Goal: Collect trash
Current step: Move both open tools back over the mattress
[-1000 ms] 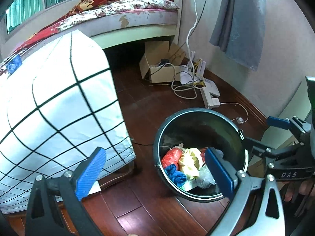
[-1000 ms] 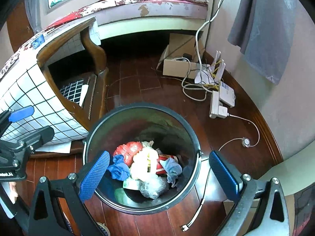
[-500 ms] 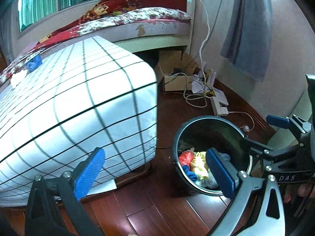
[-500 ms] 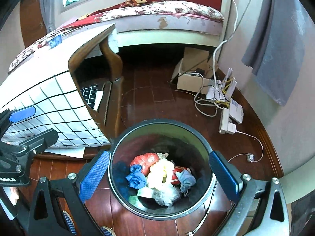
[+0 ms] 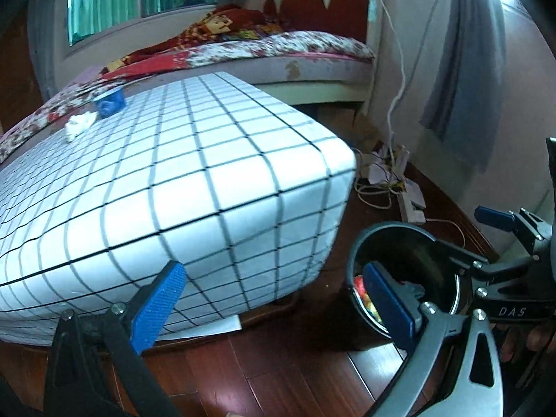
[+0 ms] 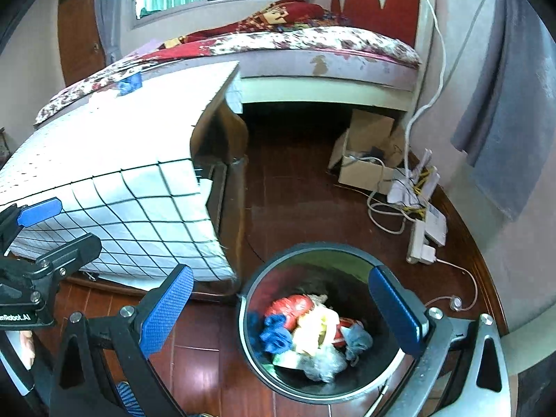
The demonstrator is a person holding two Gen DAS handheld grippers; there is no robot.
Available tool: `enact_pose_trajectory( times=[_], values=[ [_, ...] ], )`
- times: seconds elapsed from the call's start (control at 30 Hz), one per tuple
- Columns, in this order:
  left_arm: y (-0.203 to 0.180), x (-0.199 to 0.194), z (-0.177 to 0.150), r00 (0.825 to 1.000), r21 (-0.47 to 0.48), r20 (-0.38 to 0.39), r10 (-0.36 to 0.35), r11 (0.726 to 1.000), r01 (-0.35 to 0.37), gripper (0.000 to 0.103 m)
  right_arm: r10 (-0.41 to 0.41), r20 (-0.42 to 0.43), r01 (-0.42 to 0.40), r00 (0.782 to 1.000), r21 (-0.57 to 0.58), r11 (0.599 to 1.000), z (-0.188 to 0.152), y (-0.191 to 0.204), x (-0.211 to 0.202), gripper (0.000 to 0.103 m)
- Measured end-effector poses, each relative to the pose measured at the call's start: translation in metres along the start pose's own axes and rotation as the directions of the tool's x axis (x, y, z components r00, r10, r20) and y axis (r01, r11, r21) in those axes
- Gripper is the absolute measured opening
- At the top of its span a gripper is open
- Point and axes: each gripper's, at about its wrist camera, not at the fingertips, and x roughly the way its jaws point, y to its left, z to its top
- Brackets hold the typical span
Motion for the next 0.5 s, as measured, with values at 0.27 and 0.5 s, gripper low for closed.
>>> enact_pose_trajectory(
  times=[0.27,0.5],
  values=[
    [0.041,-0.020,0.006,0.997,-0.086,0.056,0.059,0.995,-0.054,0.102,0.040,0.116,-0.041,0.992,0.002,0.999,0.028,0.030,-0.013,0.102],
    [0.081,-0.030,0.018,0.990,-0.144,0.086,0.109,0.985,-0.096,0.102,0.065,0.180,-0.067,0.981,0.005,0.998,0.056,0.064,-0.016,0.102]
  ],
)
